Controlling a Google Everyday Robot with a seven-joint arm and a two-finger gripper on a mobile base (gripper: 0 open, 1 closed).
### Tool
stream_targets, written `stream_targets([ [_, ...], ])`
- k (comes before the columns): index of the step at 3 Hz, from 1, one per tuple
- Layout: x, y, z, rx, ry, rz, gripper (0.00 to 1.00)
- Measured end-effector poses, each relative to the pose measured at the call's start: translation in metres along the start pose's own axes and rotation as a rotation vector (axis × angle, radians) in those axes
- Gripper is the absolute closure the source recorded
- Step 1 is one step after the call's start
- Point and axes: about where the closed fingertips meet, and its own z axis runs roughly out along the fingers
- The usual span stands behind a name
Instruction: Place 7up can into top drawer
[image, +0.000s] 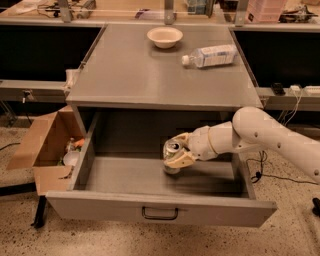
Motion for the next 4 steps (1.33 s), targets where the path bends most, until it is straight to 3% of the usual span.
stream_targets([
  [1,-0.003,0.002,-0.008,0.004,-0.050,0.006,0.12],
  [2,-0.010,0.004,-0.019,0.000,-0.092,0.008,0.00],
  [4,-0.021,0.001,-0.040,-0.024,-0.145,0.001,0.00],
])
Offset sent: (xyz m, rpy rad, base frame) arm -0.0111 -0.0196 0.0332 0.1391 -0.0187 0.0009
